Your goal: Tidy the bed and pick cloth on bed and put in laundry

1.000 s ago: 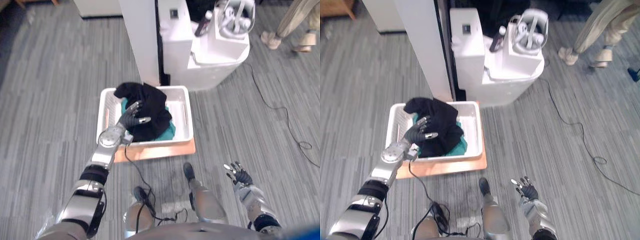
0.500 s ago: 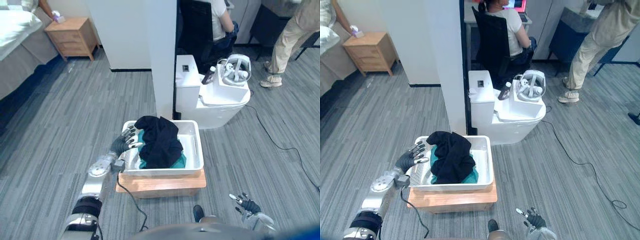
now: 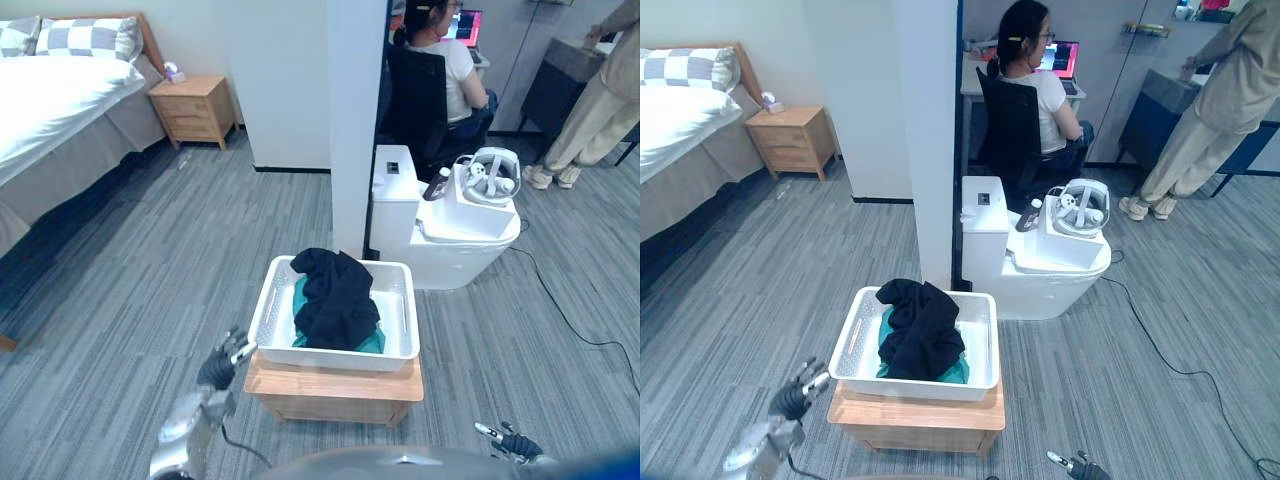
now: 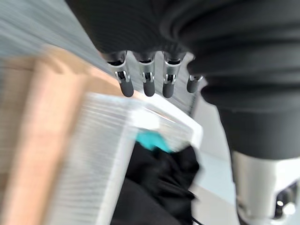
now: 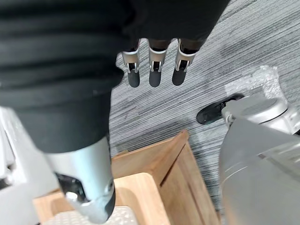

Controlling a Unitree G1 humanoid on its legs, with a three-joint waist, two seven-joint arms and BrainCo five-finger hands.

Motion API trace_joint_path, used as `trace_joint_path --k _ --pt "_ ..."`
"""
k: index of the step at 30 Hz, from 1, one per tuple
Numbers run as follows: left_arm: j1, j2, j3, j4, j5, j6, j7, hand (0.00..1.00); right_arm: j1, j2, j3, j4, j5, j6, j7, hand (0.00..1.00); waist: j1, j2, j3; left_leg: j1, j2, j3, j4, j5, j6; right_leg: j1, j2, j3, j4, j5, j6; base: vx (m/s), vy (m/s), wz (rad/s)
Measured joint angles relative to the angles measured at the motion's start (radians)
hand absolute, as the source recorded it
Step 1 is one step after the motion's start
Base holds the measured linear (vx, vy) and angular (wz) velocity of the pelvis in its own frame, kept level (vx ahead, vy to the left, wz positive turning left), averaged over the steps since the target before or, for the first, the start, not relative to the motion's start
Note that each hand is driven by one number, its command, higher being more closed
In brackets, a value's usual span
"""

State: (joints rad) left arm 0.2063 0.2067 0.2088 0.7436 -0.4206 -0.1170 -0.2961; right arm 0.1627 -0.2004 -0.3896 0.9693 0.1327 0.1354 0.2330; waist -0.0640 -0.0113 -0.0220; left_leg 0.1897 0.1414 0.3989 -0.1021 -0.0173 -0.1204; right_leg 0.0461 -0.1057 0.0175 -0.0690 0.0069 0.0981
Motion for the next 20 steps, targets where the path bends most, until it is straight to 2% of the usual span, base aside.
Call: trace_joint_path --k 4,9,12,17,20 --pt "0.05 -0.007 0.041 0.114 0.081 -0.067 0.02 0.0 -0.004 0.017 -0.01 0.012 -0.002 -0.021 -0.004 0.0 0.005 -0.005 -0.003 0.0 -0.001 -0.001 0.004 -0.005 0.001 0.002 -0.001 -0.004 -0.004 0.002 0.003 0.02 -0.002 0.0" --pt "0.068 -0.061 0.089 0.266 0.213 -0.081 0.045 0.0 -0.009 0.04 -0.029 0.07 -0.036 -0.066 -0.013 0.0 0.012 -0.002 -0.004 0.003 -0.002 -0.003 0.004 -0.01 0.0 0.015 -0.002 -0.008 -0.02 0.003 0.005 0.01 -0.002 0.0" --pt "0.077 -0.09 0.122 0.301 0.286 -0.038 0.082 0.0 -0.008 0.041 -0.031 0.101 -0.04 -0.078 -0.023 0.0 0.019 0.002 -0.006 0.003 -0.001 -0.004 0.004 -0.011 -0.001 0.016 -0.002 -0.011 -0.021 0.003 0.005 -0.01 -0.01 0.01" --pt "0.083 -0.104 0.198 0.311 0.358 0.117 0.16 0.0 -0.008 0.042 -0.028 0.126 -0.069 -0.078 -0.028 0.0 0.02 0.005 -0.005 0.003 -0.001 -0.015 0.004 -0.011 -0.001 0.023 -0.003 -0.021 -0.023 0.003 0.005 -0.03 -0.034 0.06" --pt "0.087 -0.114 0.226 0.326 0.405 0.165 0.189 0.0 -0.009 0.042 -0.002 0.141 -0.067 -0.076 -0.04 0.0 0.02 0.005 -0.004 0.003 0.0 -0.022 0.004 -0.011 -0.001 0.029 -0.004 -0.029 -0.025 0.001 0.004 -0.02 -0.035 0.07"
